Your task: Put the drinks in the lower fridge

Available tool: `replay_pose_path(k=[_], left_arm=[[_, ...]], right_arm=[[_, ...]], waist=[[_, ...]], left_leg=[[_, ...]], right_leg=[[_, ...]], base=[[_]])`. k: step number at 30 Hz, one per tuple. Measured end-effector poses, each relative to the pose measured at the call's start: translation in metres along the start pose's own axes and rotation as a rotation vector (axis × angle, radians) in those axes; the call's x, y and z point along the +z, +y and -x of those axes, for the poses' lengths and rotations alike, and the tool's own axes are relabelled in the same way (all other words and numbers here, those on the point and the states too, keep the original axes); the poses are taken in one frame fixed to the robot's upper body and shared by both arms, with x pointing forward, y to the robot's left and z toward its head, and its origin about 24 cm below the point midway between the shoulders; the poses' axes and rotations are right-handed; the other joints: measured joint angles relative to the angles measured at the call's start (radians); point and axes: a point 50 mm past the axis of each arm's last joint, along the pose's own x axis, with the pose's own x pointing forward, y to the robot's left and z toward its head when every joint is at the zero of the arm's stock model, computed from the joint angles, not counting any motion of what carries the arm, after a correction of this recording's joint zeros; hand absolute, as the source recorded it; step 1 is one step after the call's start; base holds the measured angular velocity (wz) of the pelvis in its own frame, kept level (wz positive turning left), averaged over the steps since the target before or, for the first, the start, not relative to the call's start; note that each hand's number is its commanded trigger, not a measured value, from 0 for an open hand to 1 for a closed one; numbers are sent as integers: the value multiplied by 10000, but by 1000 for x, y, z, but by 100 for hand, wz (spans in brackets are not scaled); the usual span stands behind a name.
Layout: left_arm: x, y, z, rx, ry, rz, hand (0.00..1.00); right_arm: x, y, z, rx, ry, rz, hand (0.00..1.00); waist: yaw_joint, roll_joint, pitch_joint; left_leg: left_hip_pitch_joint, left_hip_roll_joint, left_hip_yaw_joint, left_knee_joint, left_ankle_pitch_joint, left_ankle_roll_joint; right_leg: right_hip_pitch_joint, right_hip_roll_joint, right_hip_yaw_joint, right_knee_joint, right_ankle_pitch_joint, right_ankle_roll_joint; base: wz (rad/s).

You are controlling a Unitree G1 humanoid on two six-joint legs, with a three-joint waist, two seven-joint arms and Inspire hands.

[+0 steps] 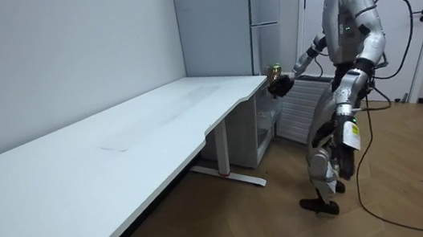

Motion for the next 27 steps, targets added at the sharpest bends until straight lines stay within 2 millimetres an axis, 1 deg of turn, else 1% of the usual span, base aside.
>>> replay_pose_path(k=[1,2,3,4,5,6,7,8,9,10,11,12,15,17,19,20,23,24,27], left_arm=[[2,2,-1,81,-83,-165,0],[4,5,-2,187,-152,-369,0],[5,6,-2,254,-170,-418,0],[8,7,-3,349,-271,-500,0],[14,3,-3,394,-458,-495,0],[16,4,-4,475,-524,-502,0],[20,4,-4,604,-654,-608,0],[21,5,-4,656,-706,-734,0],[21,4,-4,676,-716,-753,0],[21,2,-4,689,-770,-886,0],[22,3,-3,689,-810,-902,0],[24,1,-3,677,-873,-912,0],[31,-4,-2,691,-1209,-749,0],[36,-5,-1,637,-1407,-679,0],[41,-6,0,640,-1662,-672,0],[44,-6,1,613,-1829,-733,0],[51,-7,2,582,-2144,-663,0],[54,-8,3,542,-2334,-787,0],[58,-7,4,622,-2518,-770,0]], right_arm=[[5,2,-2,-80,-113,-164,100],[10,2,-4,-180,-235,-391,100],[12,2,-4,-233,-288,-450,100],[18,4,-6,-295,-409,-498,100],[22,4,-5,-350,-528,-573,100],[23,4,-5,-378,-563,-632,100],[23,5,-6,-390,-594,-707,100],[25,8,-7,-373,-626,-714,100],[26,9,-7,-337,-642,-729,100],[27,13,-8,-258,-692,-749,100],[30,16,-9,-180,-752,-782,100],[31,17,-9,-147,-787,-838,100],[40,28,-14,-48,-989,-947,100],[47,34,-16,-31,-1121,-977,100],[53,41,-17,68,-1284,-1129,100],[57,44,-17,154,-1398,-1174,100],[68,44,-15,166,-1637,-1140,100],[72,43,-13,130,-1736,-1081,100],[79,44,-11,123,-1916,-1001,100]], waist=[[41,-17,42],[214,-27,56],[307,-29,64],[410,-38,83],[439,-86,130],[468,-113,152],[519,-167,182],[536,-179,190],[537,-188,198],[539,-179,200],[540,-184,213],[540,-180,219],[556,-152,246],[562,-137,263],[592,-116,283],[617,-75,311],[705,-66,317],[782,-44,324],[825,-41,327]], left_leg=[[-423,-48,-7,425,-84,5],[-818,-63,-8,810,-190,-54],[-1019,-60,-15,977,-219,-75],[-1439,-79,-64,1272,-231,-95],[-1809,-177,-155,1512,-213,-123],[-1980,-197,-201,1625,-205,-138],[-2324,-203,-229,1837,-197,-155],[-2640,-212,-263,2032,-190,-171],[-2769,-234,-280,2093,-166,-206],[-3040,-339,-361,2257,-144,-240],[-3350,-368,-383,2453,-136,-255],[-3504,-362,-389,2566,-136,-260],[-4294,-355,-453,3054,-144,-305],[-4558,-369,-453,3233,-152,-318],[-4780,-385,-459,3377,-161,-332],[-4905,-399,-486,3463,-167,-342],[-5174,-545,-478,3554,-163,-342],[-5300,-543,-485,3645,-181,-352],[-5545,-557,-497,3834,-252,-331]], right_leg=[[-485,-141,-5,562,-237,-17],[-905,-221,3,1017,-443,9],[-1093,-249,-3,1210,-527,-17],[-1496,-336,-77,1550,-642,-99],[-1812,-464,-219,1876,-703,-160],[-1980,-535,-233,2018,-748,-159],[-2295,-611,-263,2322,-875,-234],[-2571,-694,-343,2575,-963,-317],[-2692,-756,-394,2681,-989,-357],[-2933,-832,-474,2893,-1038,-420],[-3217,-915,-521,3165,-1124,-472],[-3354,-935,-544,3280,-1158,-493],[-4093,-1017,-609,3805,-1255,-640],[-4352,-1086,-622,4028,-1300,-705],[-4572,-1122,-617,4195,-1333,-739],[-4678,-1128,-621,4277,-1351,-746],[-5004,-1288,-556,4530,-1443,-722],[-5112,-1290,-560,4600,-1472,-723],[-5295,-1331,-599,4762,-1577,-702]], base=[[15],[9],[6],[19],[25],[32],[28],[25],[19],[20],[21],[16],[5],[2],[0],[6],[8],[3],[7]])
